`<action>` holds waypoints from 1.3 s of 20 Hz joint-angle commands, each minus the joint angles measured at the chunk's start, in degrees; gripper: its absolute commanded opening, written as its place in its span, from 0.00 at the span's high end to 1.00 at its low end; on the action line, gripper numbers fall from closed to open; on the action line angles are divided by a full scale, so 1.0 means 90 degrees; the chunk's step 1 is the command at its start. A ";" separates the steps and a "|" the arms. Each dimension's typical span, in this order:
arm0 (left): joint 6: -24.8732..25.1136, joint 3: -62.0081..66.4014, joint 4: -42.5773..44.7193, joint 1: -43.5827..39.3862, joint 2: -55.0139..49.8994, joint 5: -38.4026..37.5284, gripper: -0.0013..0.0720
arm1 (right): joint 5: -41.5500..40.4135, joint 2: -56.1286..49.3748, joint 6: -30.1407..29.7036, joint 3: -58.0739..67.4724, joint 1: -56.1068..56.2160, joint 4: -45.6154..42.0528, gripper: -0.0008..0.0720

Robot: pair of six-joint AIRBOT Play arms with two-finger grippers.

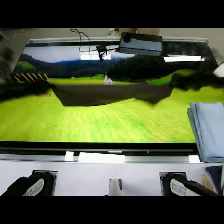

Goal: Fold the shirts.

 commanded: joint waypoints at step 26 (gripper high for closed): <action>-0.0670 0.0889 0.1574 0.0073 -0.0704 -0.1064 0.93 | 0.0964 -0.0454 0.0719 0.1627 0.0012 -0.0559 0.96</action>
